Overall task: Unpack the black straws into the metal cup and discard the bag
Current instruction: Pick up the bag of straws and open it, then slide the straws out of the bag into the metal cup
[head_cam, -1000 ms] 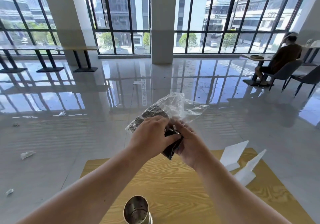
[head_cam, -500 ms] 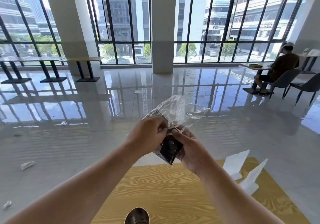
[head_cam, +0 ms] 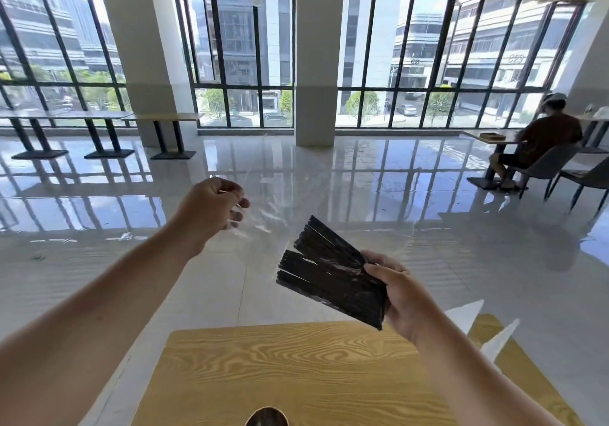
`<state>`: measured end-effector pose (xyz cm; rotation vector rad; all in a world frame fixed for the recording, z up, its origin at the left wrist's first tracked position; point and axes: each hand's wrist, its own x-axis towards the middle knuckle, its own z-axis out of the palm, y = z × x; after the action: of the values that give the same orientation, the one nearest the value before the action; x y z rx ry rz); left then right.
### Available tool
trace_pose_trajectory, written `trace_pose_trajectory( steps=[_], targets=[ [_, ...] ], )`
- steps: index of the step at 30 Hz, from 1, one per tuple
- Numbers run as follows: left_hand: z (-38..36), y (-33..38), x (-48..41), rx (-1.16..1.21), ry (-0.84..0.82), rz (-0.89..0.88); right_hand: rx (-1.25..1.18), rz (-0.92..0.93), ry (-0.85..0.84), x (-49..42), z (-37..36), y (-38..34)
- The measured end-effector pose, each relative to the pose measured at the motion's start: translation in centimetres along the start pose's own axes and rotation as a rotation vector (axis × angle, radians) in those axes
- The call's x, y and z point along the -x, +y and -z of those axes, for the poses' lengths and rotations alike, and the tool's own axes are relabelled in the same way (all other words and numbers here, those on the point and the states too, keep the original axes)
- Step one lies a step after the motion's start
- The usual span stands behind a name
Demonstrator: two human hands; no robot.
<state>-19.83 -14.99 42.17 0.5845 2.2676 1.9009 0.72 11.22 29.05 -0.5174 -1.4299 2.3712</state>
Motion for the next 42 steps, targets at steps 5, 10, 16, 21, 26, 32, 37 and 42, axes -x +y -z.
trace_pose_trajectory(
  steps=[5, 10, 16, 21, 26, 32, 37, 42],
  targets=[
    [3.1, -1.0, -0.1, -0.112, 0.038, 0.081, -0.004, -0.055, -0.068, 0.4, 1.4, -0.5],
    [4.3, -2.0, 0.2, -0.228, 0.095, -0.086, -0.030, -0.062, -0.130, 0.2, 1.7, -0.5],
    [4.5, -2.4, 0.6, -0.278, -0.061, 0.105, -0.031, -0.063, -0.214, -0.2, 1.7, -0.5],
    [5.1, -3.1, 0.3, -0.049, -0.068, 0.264, -0.012, -0.068, -0.168, -0.1, 1.2, -0.9],
    [5.3, -3.3, 0.1, -0.157, -0.143, 0.244, -0.003, -0.067, -0.151, 0.3, 0.6, -1.7],
    [4.4, -3.1, 0.2, -0.267, -0.206, 0.182, 0.073, -0.057, -0.147, 0.3, 0.1, -2.1],
    [4.4, -2.6, 0.2, -0.090, -0.257, 0.176, 0.105, -0.029, -0.035, -0.1, 0.3, -2.0],
    [5.1, -2.4, 0.7, 0.077, -0.374, 0.110, 0.106, -0.014, -0.041, -0.2, -0.1, -2.5]
  ],
)
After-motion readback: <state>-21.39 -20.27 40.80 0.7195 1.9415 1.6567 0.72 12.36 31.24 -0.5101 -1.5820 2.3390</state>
